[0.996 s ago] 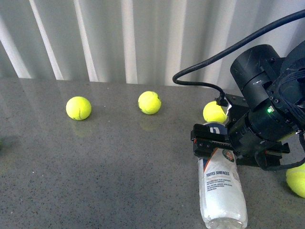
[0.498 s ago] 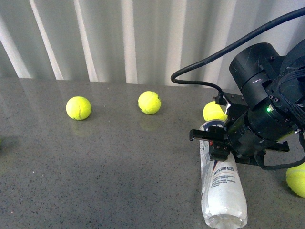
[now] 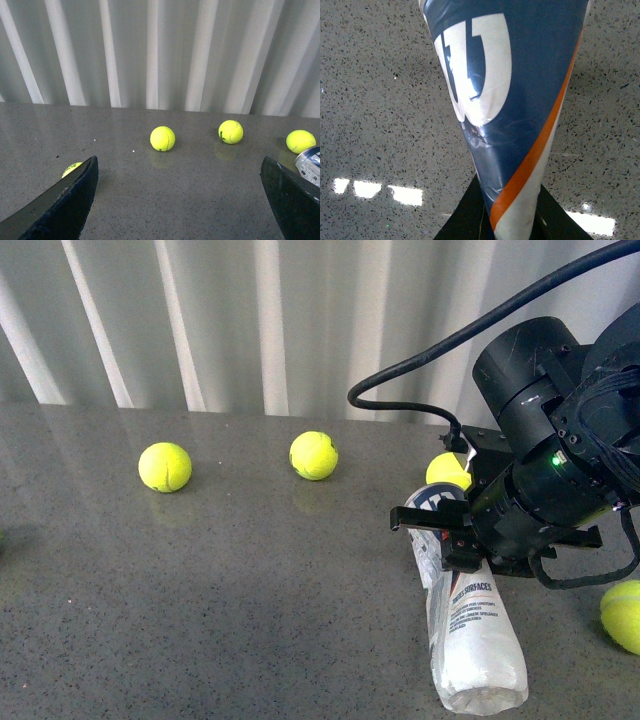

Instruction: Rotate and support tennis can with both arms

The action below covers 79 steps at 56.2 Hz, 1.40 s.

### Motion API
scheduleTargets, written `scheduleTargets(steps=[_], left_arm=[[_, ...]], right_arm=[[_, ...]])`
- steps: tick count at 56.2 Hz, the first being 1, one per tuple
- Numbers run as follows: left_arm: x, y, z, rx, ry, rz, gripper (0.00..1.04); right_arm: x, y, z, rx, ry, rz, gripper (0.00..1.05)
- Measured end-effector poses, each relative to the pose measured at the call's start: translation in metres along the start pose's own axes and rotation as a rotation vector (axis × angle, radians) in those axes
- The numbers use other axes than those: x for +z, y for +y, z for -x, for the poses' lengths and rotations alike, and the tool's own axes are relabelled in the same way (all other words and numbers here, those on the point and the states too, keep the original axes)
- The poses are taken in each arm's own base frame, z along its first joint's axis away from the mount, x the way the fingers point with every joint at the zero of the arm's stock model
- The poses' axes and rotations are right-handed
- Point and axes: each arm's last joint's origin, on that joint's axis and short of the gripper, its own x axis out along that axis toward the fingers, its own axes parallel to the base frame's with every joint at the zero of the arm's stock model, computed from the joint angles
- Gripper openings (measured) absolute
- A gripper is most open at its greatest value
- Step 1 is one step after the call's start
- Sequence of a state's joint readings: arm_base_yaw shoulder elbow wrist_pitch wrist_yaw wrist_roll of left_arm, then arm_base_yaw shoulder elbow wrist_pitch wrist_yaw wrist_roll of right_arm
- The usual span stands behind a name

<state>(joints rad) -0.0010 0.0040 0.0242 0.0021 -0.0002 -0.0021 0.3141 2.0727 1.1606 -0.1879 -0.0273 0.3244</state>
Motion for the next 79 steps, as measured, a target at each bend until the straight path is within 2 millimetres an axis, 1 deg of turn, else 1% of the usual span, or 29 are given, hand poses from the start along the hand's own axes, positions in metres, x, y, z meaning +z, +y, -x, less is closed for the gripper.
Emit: scheduleTargets(steps=[5, 12, 16, 19, 23, 24, 29, 30, 34, 36, 37, 40, 48, 52, 53, 56, 59, 64, 74, 79], left_arm=[[0.000, 0.000, 0.000, 0.000, 0.000, 0.000, 0.98], [0.000, 0.000, 0.000, 0.000, 0.000, 0.000, 0.98], [0.000, 0.000, 0.000, 0.000, 0.000, 0.000, 0.98], [0.000, 0.000, 0.000, 0.000, 0.000, 0.000, 0.98], [0.000, 0.000, 0.000, 0.000, 0.000, 0.000, 0.98], [0.000, 0.000, 0.000, 0.000, 0.000, 0.000, 0.98], [0.000, 0.000, 0.000, 0.000, 0.000, 0.000, 0.98], [0.000, 0.000, 0.000, 0.000, 0.000, 0.000, 0.98], [0.000, 0.000, 0.000, 0.000, 0.000, 0.000, 0.98], [0.000, 0.000, 0.000, 0.000, 0.000, 0.000, 0.98], [0.000, 0.000, 0.000, 0.000, 0.000, 0.000, 0.98], [0.000, 0.000, 0.000, 0.000, 0.000, 0.000, 0.98], [0.000, 0.000, 0.000, 0.000, 0.000, 0.000, 0.98], [0.000, 0.000, 0.000, 0.000, 0.000, 0.000, 0.98], [0.000, 0.000, 0.000, 0.000, 0.000, 0.000, 0.98], [0.000, 0.000, 0.000, 0.000, 0.000, 0.000, 0.98], [0.000, 0.000, 0.000, 0.000, 0.000, 0.000, 0.98], [0.000, 0.000, 0.000, 0.000, 0.000, 0.000, 0.98], [0.000, 0.000, 0.000, 0.000, 0.000, 0.000, 0.98], [0.000, 0.000, 0.000, 0.000, 0.000, 0.000, 0.98]], right_arm=[[0.002, 0.004, 0.005, 0.000, -0.016, 0.020, 0.08], [0.005, 0.010, 0.021, -0.020, -0.071, 0.084, 0.07], [0.007, 0.014, 0.034, -0.063, -0.134, 0.155, 0.07], [0.006, 0.018, 0.048, -0.134, -0.222, 0.271, 0.06], [0.003, 0.021, 0.058, -0.191, -0.295, 0.403, 0.06], [0.002, 0.021, 0.060, -0.198, -0.308, 0.412, 0.06], [-0.005, 0.021, 0.067, -0.265, -0.389, 0.580, 0.06], [-0.008, 0.021, 0.068, -0.287, -0.408, 0.650, 0.06], [-0.016, 0.020, 0.069, -0.323, -0.460, 0.823, 0.06], [-0.020, 0.020, 0.069, -0.332, -0.479, 0.917, 0.06], [-0.022, 0.020, 0.068, -0.331, -0.485, 0.932, 0.06], [-0.029, 0.020, 0.065, -0.345, -0.501, 1.083, 0.06], [-0.043, 0.023, 0.055, -0.344, -0.518, 1.366, 0.06], [-0.048, 0.029, 0.048, -0.332, -0.555, 1.491, 0.06], [-0.050, 0.033, 0.044, -0.325, -0.574, 1.546, 0.06], [-0.053, 0.041, 0.037, -0.302, -0.604, 1.621, 0.06], [-0.054, 0.046, 0.032, -0.287, -0.614, 1.657, 0.06], [-0.055, 0.062, 0.020, -0.258, -0.624, 1.708, 0.06], [-0.049, 0.090, 0.003, -0.205, -0.635, 1.744, 0.06], [-0.046, 0.101, -0.005, -0.188, -0.639, 1.748, 0.06]])
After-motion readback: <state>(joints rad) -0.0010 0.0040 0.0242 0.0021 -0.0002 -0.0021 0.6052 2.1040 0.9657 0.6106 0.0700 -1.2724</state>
